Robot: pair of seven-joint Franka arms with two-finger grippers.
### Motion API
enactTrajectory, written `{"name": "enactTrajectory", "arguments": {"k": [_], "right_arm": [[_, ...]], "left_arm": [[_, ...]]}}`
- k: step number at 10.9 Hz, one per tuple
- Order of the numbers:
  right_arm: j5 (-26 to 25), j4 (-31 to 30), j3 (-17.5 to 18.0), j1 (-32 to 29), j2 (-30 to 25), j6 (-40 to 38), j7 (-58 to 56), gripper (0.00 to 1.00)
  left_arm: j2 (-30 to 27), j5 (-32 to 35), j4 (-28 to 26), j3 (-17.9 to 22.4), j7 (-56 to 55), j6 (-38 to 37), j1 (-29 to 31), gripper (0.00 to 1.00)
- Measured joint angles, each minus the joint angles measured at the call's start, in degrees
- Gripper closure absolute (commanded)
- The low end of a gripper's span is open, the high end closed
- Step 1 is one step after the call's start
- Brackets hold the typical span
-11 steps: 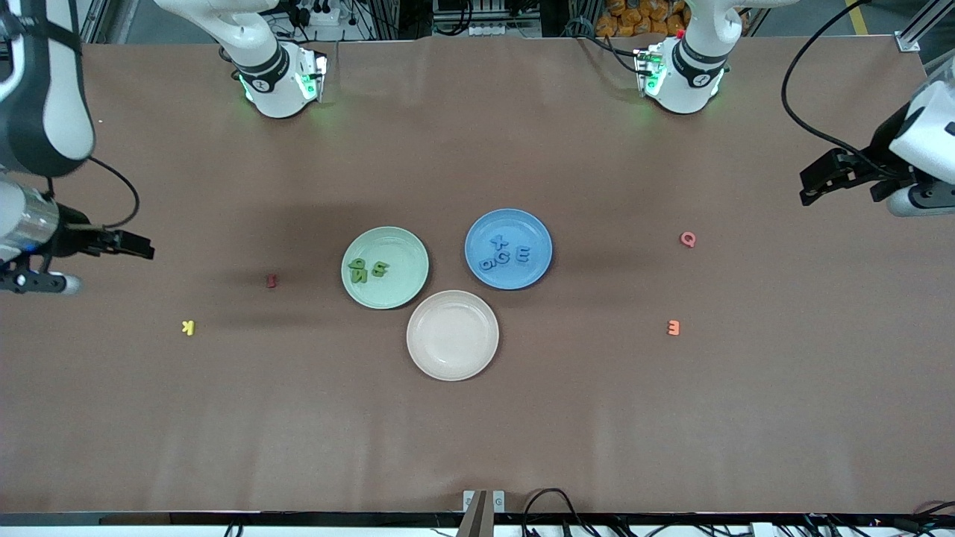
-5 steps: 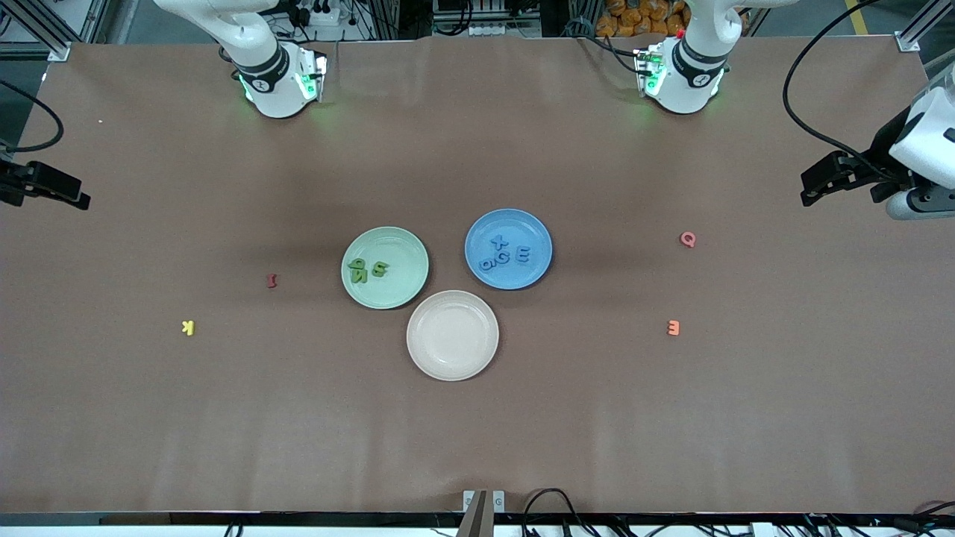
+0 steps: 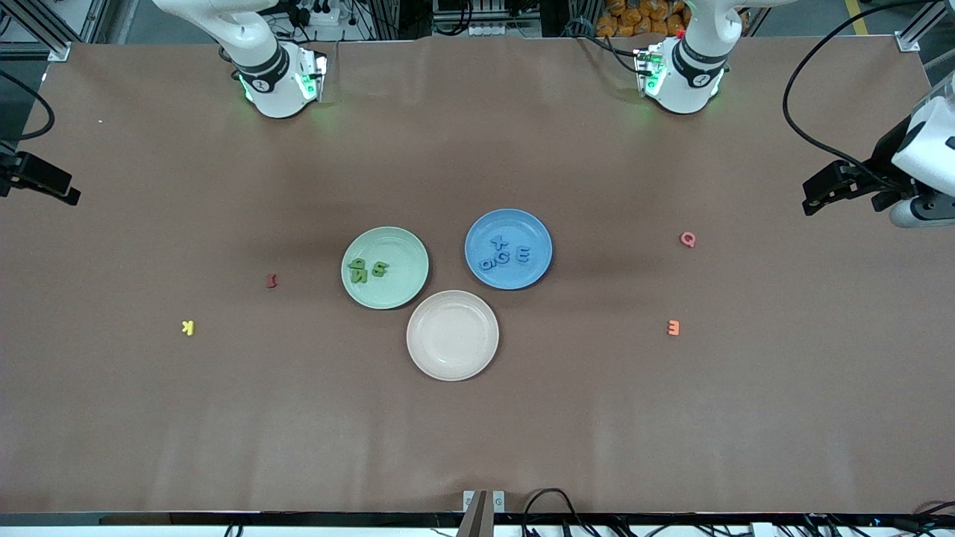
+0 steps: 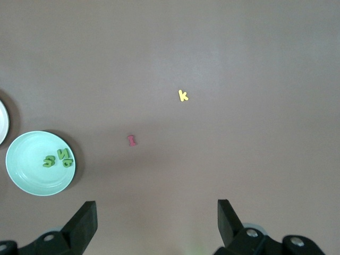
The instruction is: Sort letters by color into matching plates
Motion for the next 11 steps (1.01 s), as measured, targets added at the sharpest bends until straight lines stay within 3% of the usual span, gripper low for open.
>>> {"name": "enactTrajectory", "arguments": {"k": [11], "right_arm": [[0.1,-0.63,-1.43,-0.14,-0.06,1.58,1.13,0.0]], "left_arm": [[-2.42,-0.45,-0.07,-1.88,0.04,1.03,0.14,0.0]]}}
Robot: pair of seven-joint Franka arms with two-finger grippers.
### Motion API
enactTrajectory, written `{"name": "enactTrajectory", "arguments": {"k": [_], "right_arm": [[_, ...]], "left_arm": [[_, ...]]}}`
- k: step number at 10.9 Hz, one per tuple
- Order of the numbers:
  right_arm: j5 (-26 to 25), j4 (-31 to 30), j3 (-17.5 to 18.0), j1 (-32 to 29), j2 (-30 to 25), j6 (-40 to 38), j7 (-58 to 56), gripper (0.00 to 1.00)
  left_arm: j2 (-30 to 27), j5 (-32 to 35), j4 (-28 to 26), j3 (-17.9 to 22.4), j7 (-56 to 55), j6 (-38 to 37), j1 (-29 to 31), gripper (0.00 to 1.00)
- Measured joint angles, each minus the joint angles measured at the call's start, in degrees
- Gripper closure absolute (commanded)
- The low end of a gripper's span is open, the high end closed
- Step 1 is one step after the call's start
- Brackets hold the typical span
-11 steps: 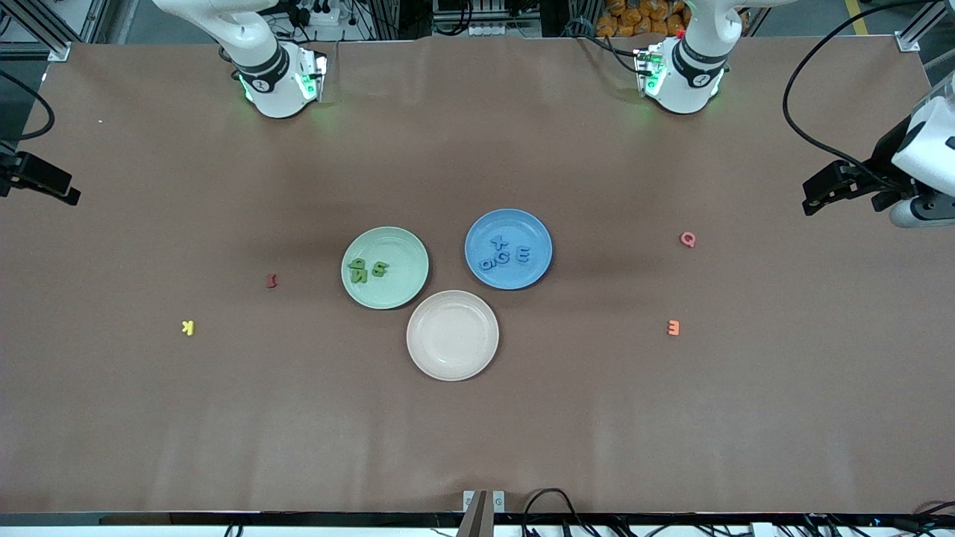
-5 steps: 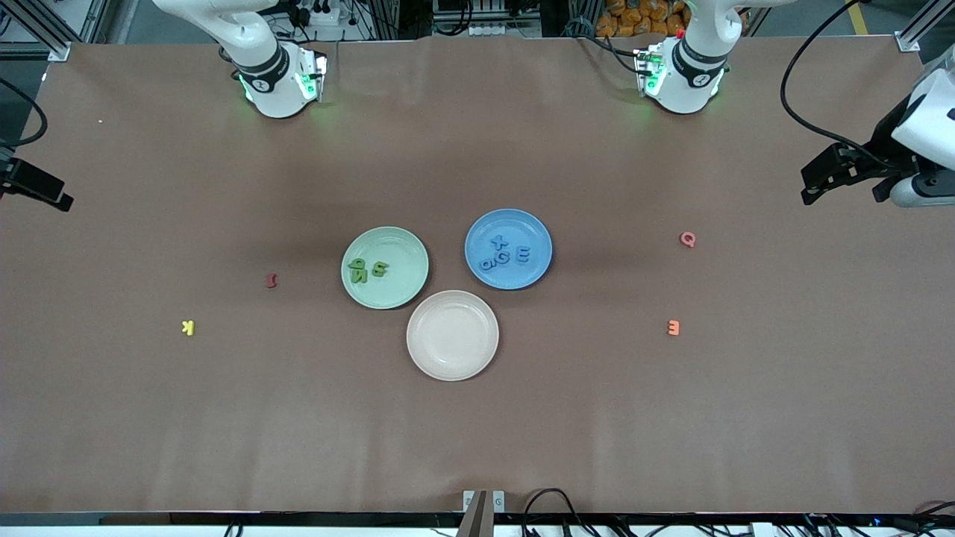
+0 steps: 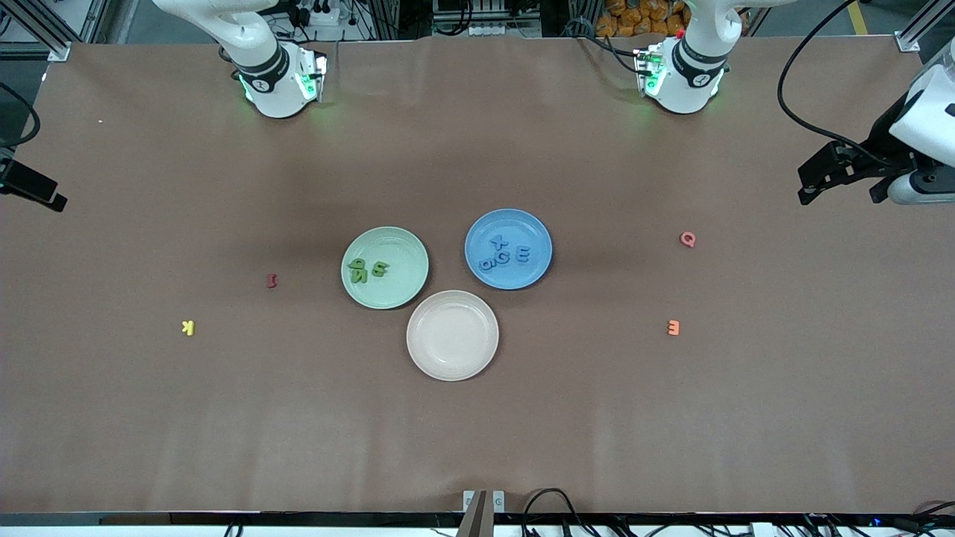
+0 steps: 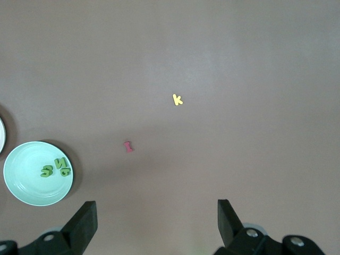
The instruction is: Sort letters by color into matching plates
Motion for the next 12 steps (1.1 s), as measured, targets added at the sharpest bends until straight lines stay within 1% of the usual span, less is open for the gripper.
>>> {"name": "enactTrajectory", "arguments": {"k": [12], "right_arm": [[0.0,-0.47,0.1,0.29,0.0,0.76,0.0,0.0]], "left_arm": [[0.8,-0.03,0.15,-0.1,0.0,1.14,0.24,0.0]]}}
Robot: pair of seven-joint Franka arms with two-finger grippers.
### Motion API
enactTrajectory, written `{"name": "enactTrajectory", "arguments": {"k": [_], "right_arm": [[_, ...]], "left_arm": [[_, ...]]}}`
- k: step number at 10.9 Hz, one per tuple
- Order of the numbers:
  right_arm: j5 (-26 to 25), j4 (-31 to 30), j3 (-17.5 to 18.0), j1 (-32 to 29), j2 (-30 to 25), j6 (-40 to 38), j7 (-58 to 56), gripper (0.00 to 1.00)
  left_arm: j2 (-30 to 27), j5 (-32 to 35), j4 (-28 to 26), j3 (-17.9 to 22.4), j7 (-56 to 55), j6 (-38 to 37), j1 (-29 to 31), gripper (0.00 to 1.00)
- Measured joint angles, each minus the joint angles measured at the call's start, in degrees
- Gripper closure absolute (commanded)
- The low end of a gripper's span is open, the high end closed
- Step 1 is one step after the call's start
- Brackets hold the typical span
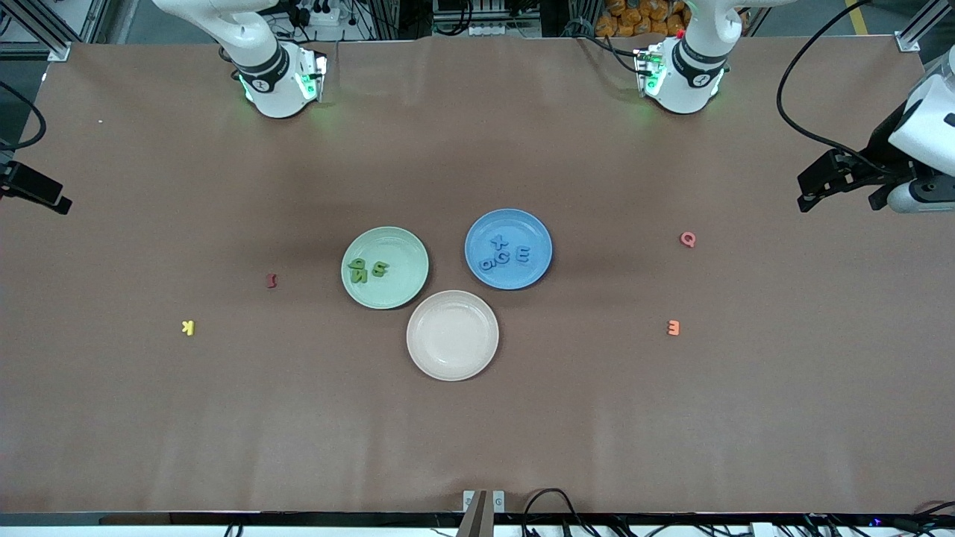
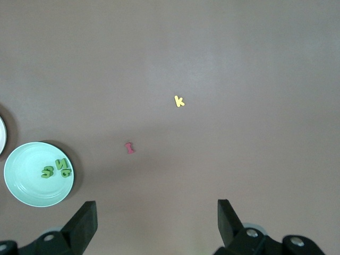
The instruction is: Sort letters by color into matching plates
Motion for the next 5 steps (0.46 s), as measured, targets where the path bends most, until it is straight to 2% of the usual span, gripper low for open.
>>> {"name": "enactTrajectory", "arguments": {"k": [3,5], "right_arm": [[0.0,-0.03,0.18,-0.04,0.0,1.05,0.0,0.0],[0.0,-0.06,1.95,-1.63,0.0,1.4,0.0,0.0]], "left_arm": [[0.0,0.0,0.01,0.0,0.0,0.01,0.01,0.0],[0.0,0.0,0.01,-0.01,0.0,0.02,0.01,0.0]]}}
